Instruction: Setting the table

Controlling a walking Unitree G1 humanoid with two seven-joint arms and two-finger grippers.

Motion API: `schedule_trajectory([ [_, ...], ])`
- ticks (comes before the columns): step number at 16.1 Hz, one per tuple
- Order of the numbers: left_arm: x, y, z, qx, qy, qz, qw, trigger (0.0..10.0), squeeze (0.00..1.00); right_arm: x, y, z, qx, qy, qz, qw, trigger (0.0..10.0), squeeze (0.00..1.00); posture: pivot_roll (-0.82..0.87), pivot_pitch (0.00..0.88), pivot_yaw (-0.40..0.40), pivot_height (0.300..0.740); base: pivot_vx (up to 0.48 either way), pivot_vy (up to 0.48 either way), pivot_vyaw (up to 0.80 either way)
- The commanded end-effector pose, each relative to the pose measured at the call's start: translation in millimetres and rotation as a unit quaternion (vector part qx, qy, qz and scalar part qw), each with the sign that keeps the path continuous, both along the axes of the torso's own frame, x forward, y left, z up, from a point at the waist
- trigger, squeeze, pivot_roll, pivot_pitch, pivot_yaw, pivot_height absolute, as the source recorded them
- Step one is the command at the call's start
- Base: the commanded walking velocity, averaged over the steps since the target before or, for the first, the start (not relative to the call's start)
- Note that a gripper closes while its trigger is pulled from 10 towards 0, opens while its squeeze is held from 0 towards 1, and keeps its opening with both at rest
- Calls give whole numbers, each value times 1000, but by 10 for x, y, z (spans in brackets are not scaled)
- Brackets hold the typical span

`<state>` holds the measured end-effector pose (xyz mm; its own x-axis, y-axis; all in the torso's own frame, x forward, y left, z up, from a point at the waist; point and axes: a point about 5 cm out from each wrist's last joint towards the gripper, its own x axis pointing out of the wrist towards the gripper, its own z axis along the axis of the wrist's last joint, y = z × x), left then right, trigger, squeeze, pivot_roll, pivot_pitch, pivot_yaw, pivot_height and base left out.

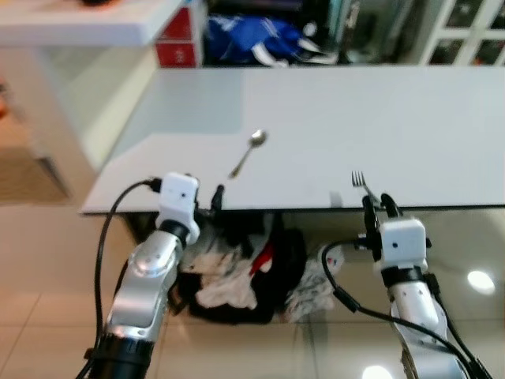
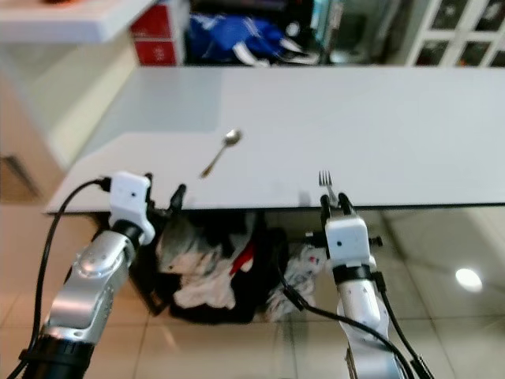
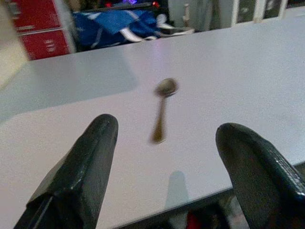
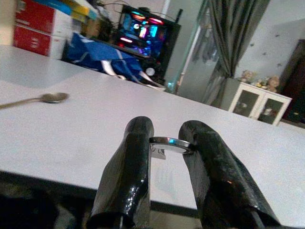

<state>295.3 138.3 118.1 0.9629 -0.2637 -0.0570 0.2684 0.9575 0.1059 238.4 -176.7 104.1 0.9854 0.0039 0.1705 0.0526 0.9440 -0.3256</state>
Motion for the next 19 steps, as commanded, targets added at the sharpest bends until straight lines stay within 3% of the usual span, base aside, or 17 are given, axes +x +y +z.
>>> schedule_trajectory([
  [1, 10, -48, 47, 2, -8, -11, 1000, 10000, 0, 10, -56, 14, -5, -4, -12, 1000, 0, 0, 3, 0, 21, 740, 454, 0, 0],
  [8, 0, -32, 44, 1, -11, -12, 1000, 10000, 0, 15, -41, -5, -5, -4, -13, 1000, 0, 0, 5, 0, 23, 740, 445, 0, 0],
  [11, -21, -68, 55, -7, -13, -22, 1000, 10000, 0, 17, -44, -14, 5, -1, -14, 1000, 0, 0, 4, 0, 21, 740, 0, 160, 0],
  [17, -22, -87, 68, -1, -17, -27, 999, 10000, 0, 12, -65, -19, 17, 1, -15, 1000, 0, 0, 6, 0, 20, 740, 0, 480, -800],
  [19, -21, -76, 71, 3, -17, -25, 1000, 10000, 0, 18, -57, -24, 12, 2, -16, 1000, 0, 0, 9, 0, 22, 740, 0, 0, -800],
])
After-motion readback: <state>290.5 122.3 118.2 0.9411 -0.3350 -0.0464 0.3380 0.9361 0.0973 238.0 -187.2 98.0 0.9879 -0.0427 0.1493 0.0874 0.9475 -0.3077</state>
